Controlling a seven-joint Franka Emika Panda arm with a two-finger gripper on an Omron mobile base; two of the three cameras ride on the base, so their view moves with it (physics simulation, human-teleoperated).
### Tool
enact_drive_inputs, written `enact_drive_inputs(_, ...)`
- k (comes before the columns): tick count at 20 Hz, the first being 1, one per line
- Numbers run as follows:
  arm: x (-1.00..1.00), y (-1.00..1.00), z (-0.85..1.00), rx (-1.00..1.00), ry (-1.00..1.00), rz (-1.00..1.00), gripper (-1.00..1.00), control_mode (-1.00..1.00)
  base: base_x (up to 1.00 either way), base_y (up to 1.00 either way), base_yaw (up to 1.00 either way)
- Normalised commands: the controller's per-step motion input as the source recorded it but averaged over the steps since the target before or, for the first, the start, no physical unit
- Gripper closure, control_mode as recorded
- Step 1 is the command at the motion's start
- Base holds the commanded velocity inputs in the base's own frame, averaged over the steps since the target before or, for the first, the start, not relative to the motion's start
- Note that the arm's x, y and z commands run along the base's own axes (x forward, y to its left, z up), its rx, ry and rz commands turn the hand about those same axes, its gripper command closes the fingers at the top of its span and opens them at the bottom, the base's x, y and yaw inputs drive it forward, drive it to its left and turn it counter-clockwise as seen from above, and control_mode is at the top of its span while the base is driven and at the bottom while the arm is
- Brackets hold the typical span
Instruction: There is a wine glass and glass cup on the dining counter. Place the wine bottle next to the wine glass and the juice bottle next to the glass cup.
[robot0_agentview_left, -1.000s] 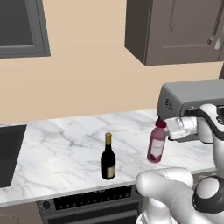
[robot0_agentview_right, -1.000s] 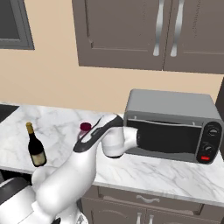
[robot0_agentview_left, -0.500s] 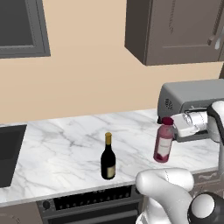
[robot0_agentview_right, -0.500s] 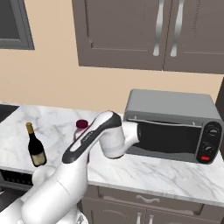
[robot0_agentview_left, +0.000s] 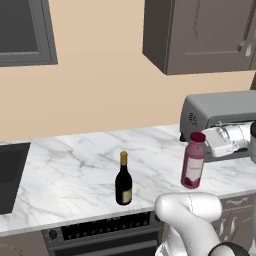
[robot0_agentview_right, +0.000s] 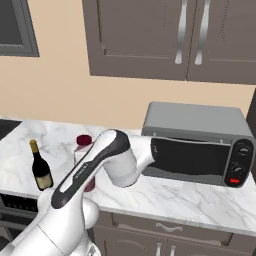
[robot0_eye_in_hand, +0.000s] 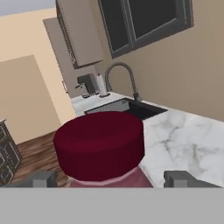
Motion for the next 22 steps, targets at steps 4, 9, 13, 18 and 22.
enact_drive_inputs(4, -0.4, 0.16, 0.4, 0.0, -0.05, 0.0, 1.0, -1.0, 0.0, 0.0, 0.0)
enact_drive_inputs(9, -0.37, 0.12, 0.35, -0.02, -0.11, 0.0, 1.0, -1.0, 0.0, 0.0, 0.0)
enact_drive_inputs(13, -0.36, 0.0, 0.3, -0.03, -0.19, 0.02, 1.0, -1.0, 0.0, 0.0, 0.0)
enact_drive_inputs(18, -0.22, 0.02, 0.27, -0.03, -0.08, 0.0, 1.0, -1.0, 0.0, 0.0, 0.0)
enact_drive_inputs(22, -0.05, 0.02, 0.26, -0.02, 0.01, 0.0, 1.0, -1.0, 0.0, 0.0, 0.0)
